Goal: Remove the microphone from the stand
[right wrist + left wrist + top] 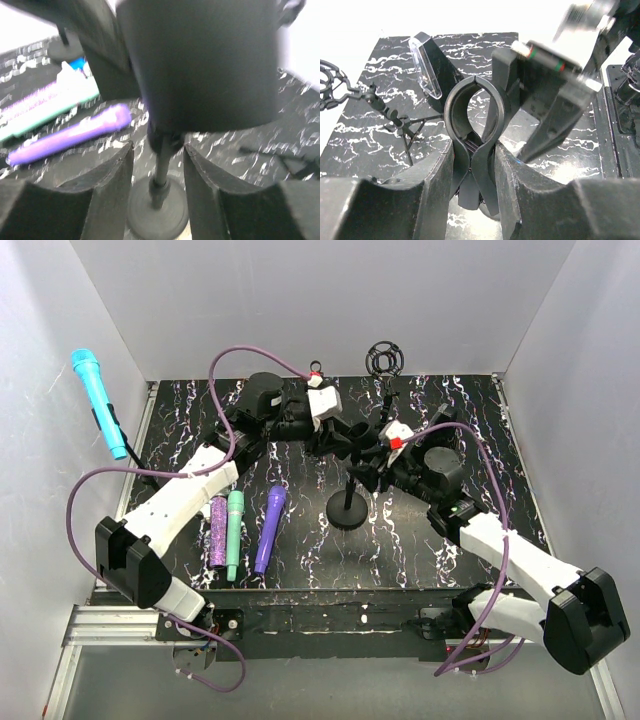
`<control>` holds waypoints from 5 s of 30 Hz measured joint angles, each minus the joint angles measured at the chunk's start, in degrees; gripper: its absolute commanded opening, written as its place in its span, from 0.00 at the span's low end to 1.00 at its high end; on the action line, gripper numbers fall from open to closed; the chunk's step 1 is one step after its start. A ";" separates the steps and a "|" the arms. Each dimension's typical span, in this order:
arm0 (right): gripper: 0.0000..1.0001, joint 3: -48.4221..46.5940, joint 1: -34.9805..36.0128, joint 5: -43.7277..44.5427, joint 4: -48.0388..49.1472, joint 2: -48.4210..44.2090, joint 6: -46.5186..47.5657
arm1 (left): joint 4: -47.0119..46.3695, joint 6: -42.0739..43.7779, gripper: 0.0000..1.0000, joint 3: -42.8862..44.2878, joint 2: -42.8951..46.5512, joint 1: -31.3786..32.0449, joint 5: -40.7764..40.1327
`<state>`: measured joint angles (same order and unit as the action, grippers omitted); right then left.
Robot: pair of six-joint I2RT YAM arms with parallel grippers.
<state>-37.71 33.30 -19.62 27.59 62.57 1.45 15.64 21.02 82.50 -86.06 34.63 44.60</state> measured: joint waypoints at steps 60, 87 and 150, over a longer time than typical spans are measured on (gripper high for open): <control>0.82 -13.51 -9.81 2.67 -41.11 -14.25 4.50 | 5.38 3.26 0.00 -4.24 -6.34 2.58 -9.94; 0.82 -13.03 -12.35 2.95 -40.48 -12.96 2.73 | -6.80 -4.09 0.00 -2.43 -11.37 -14.40 -50.23; 0.80 -20.31 -13.79 -6.47 -40.41 0.39 -2.67 | 10.38 -14.97 0.55 -9.20 23.06 -45.35 -74.16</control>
<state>-58.02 19.51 -26.09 -12.82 62.96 -1.21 26.02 6.04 73.30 -63.00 -10.72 -29.56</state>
